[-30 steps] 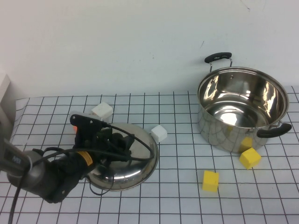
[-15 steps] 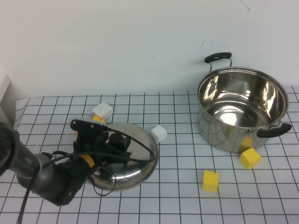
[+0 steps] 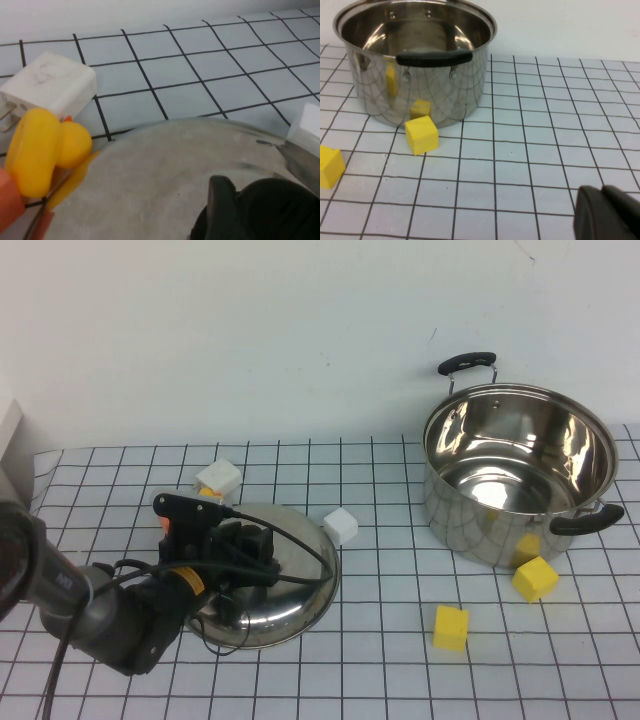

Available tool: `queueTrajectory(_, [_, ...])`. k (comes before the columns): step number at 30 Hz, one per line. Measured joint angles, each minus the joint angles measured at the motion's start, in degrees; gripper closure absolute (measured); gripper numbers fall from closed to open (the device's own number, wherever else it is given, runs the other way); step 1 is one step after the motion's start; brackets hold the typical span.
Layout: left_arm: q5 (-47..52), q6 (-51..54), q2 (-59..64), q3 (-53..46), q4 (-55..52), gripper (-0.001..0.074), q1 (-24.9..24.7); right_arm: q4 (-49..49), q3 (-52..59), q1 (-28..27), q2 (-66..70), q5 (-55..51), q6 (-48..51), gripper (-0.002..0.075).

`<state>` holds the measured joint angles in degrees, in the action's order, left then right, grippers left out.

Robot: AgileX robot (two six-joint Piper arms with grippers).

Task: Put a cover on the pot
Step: Pick up the pot lid, then place the pot lid on the pot

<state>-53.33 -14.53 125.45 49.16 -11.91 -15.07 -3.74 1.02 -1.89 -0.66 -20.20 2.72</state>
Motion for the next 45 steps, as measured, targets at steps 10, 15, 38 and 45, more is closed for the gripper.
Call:
queueTrajectory(10, [7.8,-0.1,-8.5,0.0,-0.3,0.0402,0.0,0.0,0.0,0.0,0.0,0.0,0.0,0.0717])
queueTrajectory(15, [13.6,-2.6,-18.7,0.6,-3.0,0.0402,0.0,0.0,0.0,0.0,0.0,0.0,0.0,0.0717])
queueTrajectory(38, [20.0,-49.0,-9.9,38.4,-54.8,0.0402,-10.5,0.0,0.0,0.0,0.0,0.0,0.0,0.0717])
queueTrajectory(45, [15.6,-50.0,-2.8,47.4,-55.8,0.0402,-12.3,0.0,0.0,0.0,0.0,0.0,0.0,0.0717])
